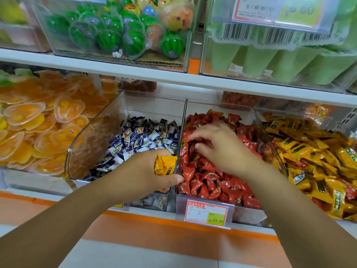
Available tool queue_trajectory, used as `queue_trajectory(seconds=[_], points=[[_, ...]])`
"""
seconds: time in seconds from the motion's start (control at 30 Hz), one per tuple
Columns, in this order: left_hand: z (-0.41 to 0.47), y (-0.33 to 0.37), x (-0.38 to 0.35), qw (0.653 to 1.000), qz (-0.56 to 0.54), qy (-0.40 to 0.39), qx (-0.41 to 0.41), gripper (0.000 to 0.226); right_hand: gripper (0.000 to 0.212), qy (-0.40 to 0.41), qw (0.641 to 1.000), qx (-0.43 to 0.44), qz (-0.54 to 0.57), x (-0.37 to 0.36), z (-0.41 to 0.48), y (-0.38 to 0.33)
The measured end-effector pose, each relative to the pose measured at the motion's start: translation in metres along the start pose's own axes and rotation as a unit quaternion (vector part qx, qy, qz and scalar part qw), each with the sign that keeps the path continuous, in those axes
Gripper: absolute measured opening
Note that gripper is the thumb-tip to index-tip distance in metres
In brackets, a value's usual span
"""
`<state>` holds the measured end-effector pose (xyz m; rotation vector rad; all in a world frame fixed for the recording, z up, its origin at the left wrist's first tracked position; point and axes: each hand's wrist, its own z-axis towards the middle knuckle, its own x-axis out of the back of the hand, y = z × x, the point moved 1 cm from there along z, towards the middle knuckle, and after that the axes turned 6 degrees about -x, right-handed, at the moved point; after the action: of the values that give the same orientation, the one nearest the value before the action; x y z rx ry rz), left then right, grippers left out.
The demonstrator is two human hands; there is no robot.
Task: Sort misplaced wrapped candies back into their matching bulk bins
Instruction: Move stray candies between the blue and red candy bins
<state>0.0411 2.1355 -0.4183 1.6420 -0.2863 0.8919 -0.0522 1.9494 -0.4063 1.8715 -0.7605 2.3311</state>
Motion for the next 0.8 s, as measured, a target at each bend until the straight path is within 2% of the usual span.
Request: queue_trajectory(seconds=[0.07,0.1,0.2,0.33,0.4,0.47,0.53,0.7,0.8], points=[[0.0,0.001,0.0,1.0,-0.004,-0.001,0.006,0.038,0.051,-0.067,0.992,0.01,-0.103,-0.021,-0.003,0.0],[0.001,0.001,0.001,1.0,-0.004,-0.001,0.006,0.038,0.053,-0.084,0.987,0.011,-0.138,-0.027,-0.005,0.001],[0.0,0.0,0.001,1.0,0.0,-0.004,0.007,0.038,0.045,-0.115,0.975,0.02,-0.191,-0.023,-0.012,0.006],[0.002,-0.001,0.001,1.0,0.002,-0.001,-0.002,0.035,0.04,-0.201,0.963,-0.013,-0.18,0.006,-0.03,0.006],[0.002,-0.001,0.001,1.0,0.002,-0.001,-0.003,0.033,0.031,-0.161,0.979,-0.026,-0.119,0.016,-0.032,0.003],[0.002,-0.001,0.002,1.0,0.006,-0.001,-0.001,0.032,0.024,-0.058,0.997,-0.029,-0.049,0.013,-0.022,-0.003],[0.001,0.0,0.001,1.0,0.009,-0.003,0.0,0.033,0.022,0.002,0.999,-0.026,-0.029,-0.001,-0.007,-0.009],[0.0,0.001,0.001,1.0,0.016,0.006,0.009,0.033,0.056,-0.031,0.99,-0.06,-0.122,-0.047,0.015,-0.01],[-0.001,0.002,0.001,1.0,0.015,0.0,0.008,0.034,0.054,-0.022,0.988,-0.068,-0.139,-0.05,0.02,-0.005]])
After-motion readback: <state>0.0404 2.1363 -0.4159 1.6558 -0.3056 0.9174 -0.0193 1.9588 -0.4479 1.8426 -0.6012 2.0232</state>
